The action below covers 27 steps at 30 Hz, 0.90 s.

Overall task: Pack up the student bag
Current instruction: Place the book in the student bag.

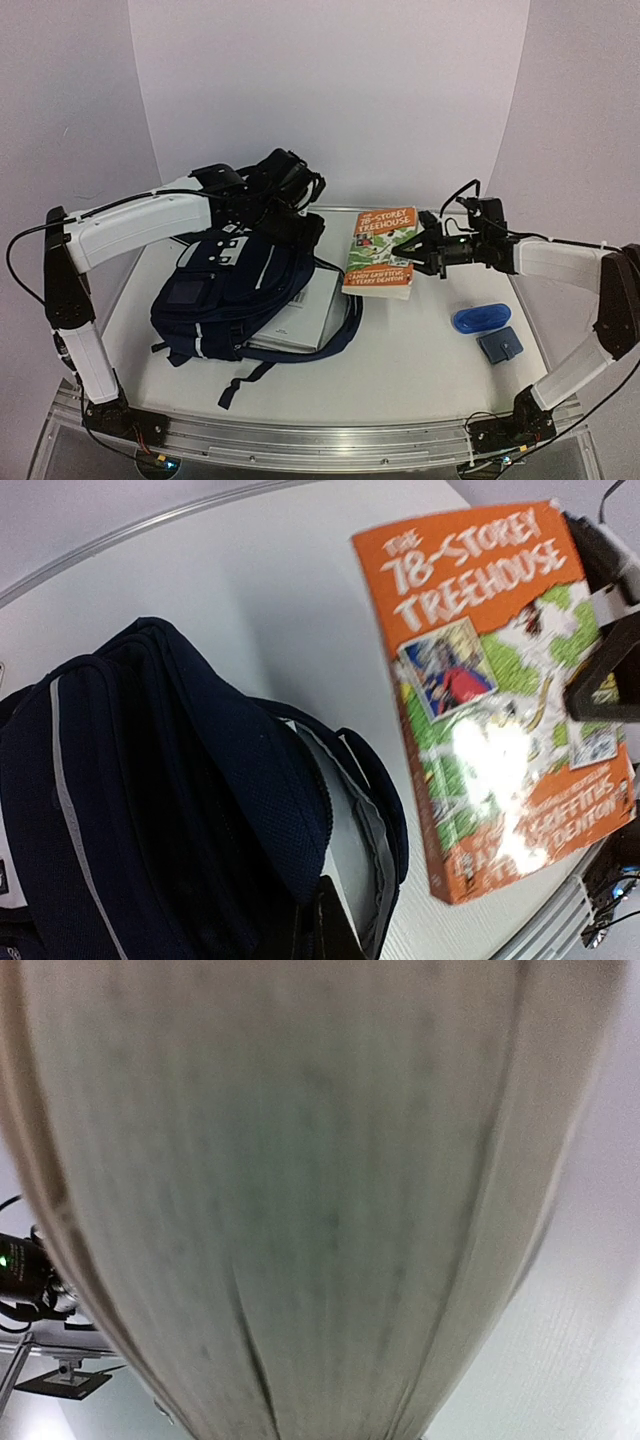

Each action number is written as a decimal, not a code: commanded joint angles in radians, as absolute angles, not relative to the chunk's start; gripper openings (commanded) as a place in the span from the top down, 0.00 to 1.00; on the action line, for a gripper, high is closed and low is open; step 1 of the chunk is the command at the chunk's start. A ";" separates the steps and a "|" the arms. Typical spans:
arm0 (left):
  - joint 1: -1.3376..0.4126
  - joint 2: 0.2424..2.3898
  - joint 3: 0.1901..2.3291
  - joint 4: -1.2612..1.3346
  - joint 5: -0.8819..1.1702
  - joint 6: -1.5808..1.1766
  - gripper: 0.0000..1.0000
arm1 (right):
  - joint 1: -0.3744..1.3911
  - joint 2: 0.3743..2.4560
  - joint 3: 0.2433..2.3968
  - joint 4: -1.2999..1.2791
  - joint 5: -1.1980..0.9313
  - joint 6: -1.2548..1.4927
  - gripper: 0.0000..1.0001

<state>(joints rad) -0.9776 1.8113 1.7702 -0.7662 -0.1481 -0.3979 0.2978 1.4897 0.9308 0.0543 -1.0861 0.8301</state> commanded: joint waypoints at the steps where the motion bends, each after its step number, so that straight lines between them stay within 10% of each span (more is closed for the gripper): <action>1: -0.965 1.696 1.727 -0.570 -0.111 -0.411 1.00 | 0.407 1.592 0.956 0.382 -1.082 1.014 1.00; 16: -0.960 1.649 1.685 -0.537 -0.097 -0.417 1.00 | 0.667 2.014 1.230 0.567 -0.873 1.255 0.99; 22: -0.960 1.649 1.672 -0.534 -0.111 -0.419 1.00 | 0.684 1.949 1.257 0.280 -0.784 1.099 0.45; 27: -0.960 1.658 1.674 -0.531 -0.107 -0.416 1.00 | 0.681 1.840 1.276 0.012 -0.665 0.897 0.40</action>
